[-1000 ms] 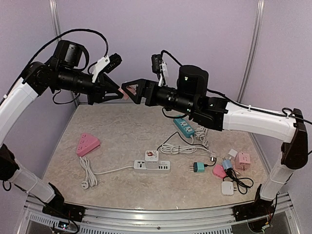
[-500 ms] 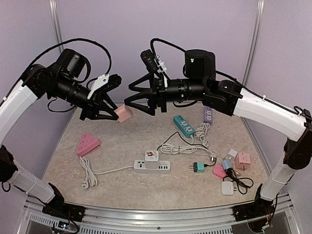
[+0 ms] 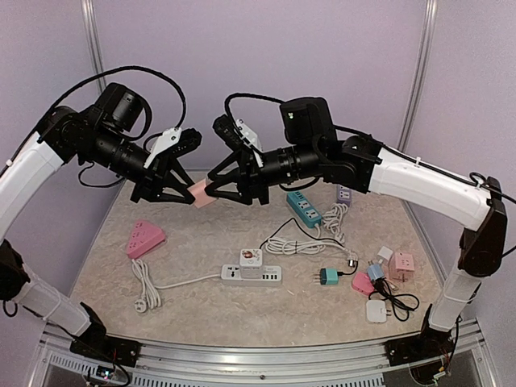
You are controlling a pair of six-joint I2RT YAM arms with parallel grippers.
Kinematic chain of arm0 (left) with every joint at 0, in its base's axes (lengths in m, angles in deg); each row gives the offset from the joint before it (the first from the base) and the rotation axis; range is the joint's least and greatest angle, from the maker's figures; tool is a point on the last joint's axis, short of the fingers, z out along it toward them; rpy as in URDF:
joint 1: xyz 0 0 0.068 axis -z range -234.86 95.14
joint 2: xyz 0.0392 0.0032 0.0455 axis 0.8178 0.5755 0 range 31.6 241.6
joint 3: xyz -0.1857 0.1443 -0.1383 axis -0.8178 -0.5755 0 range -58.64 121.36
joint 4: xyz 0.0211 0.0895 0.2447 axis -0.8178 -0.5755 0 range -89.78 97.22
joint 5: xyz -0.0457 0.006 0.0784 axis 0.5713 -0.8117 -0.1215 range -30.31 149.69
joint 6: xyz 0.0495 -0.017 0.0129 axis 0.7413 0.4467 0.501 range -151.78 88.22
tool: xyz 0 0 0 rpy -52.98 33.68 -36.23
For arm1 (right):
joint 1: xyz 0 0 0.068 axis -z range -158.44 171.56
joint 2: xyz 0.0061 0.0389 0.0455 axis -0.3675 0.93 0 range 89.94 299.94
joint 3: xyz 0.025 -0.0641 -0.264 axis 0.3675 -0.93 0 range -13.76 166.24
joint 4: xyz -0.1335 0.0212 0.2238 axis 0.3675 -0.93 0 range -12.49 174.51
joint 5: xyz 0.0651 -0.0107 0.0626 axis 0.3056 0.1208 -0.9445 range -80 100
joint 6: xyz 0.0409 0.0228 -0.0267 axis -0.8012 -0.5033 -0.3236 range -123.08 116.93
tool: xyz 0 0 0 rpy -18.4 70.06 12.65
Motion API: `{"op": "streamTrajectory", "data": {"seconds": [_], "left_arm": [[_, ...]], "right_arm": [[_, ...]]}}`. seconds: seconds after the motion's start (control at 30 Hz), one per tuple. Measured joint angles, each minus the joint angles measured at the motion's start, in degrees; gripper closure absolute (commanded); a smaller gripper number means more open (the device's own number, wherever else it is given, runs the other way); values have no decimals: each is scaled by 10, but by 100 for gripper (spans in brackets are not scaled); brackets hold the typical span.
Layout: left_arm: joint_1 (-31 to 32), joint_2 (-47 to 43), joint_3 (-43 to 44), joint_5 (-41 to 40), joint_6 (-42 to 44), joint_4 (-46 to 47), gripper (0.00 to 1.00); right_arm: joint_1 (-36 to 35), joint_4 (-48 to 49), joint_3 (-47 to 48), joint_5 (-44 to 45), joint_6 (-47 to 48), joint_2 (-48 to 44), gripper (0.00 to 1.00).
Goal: Insert the plug
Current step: Pick up the plug from the center of the board, then insert the plug into the socket.
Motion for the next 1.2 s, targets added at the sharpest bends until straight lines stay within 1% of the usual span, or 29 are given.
{"op": "streamTrajectory", "data": {"seconds": [0.1,0.2,0.27,0.33,0.37,0.47,0.5,0.53,0.57,0.6,0.63,0.7,0.8,0.83,0.9,1.1,1.2], "left_arm": [[0,2,0,0,0,0,100],[0,4,0,-2,0,-1,100],[0,5,0,-4,0,0,100],[0,7,0,-5,0,-3,100],[0,8,0,-5,-2,-6,100],[0,8,0,-4,-5,-11,100],[0,8,0,-3,-5,-11,77],[0,8,0,-3,-5,-11,42],[0,8,0,-3,-7,-11,21],[0,8,-1,-4,-5,-9,14],[0,8,-4,-7,-7,-5,11],[-4,5,-19,-10,-9,4,9],[-46,-12,-82,-11,-17,28,9],[-71,-21,-112,-14,-18,38,10],[-120,-35,-170,-34,-17,54,10],[-265,-79,-351,-113,-12,108,15],[-332,-97,-427,-155,-12,144,16]], "right_arm": [[0,-6,5,-2,1,3,62],[0,-17,18,-9,1,14,67],[0,-26,27,-15,1,22,77],[0,-35,33,-22,3,27,94],[0,-39,37,-24,8,29,100],[0,-45,40,-28,13,31,100],[0,-46,40,-28,12,31,100],[0,-46,40,-28,12,31,100],[0,-47,41,-27,11,31,100],[0,-49,43,-24,9,32,100],[0,-55,48,-16,4,33,100],[0,-76,63,12,-1,39,100],[0,-122,96,66,0,57,100],[0,-150,118,94,1,71,100],[0,-187,150,123,4,92,100],[-7,-335,324,227,35,220,100],[-17,-390,365,266,53,270,100]]}}
